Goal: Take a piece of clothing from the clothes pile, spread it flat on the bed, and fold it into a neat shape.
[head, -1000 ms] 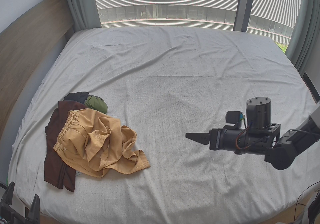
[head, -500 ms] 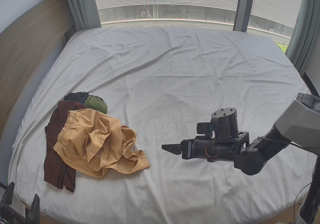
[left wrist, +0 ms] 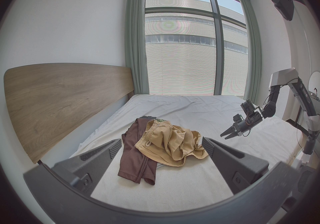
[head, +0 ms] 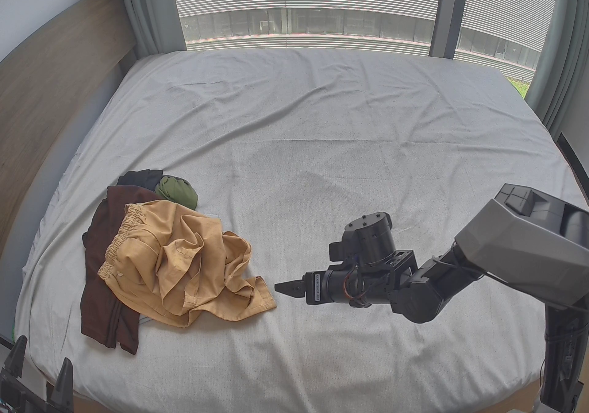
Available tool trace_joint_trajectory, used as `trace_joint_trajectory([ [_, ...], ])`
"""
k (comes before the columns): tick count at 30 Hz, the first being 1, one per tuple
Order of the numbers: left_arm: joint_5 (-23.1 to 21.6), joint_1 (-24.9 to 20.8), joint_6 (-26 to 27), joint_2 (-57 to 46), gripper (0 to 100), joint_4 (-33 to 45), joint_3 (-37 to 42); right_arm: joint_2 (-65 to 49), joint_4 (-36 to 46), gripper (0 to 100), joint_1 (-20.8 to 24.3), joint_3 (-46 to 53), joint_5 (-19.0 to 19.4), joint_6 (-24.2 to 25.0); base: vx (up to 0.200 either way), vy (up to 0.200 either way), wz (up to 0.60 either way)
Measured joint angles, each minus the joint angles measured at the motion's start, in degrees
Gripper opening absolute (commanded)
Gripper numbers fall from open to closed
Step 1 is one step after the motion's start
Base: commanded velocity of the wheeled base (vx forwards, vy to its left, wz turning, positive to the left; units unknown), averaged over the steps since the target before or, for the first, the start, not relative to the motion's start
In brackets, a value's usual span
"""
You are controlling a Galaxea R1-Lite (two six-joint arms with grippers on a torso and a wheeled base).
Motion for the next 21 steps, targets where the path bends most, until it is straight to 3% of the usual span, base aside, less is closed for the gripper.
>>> trace_joint_trajectory([
  [21, 0.0, 0.0, 0.0, 0.0, 100, 0.0, 0.0, 10.3, 19.0, 100, 2.3, -22.2, -0.1, 5.8, 0.000, 0.000, 0.00],
])
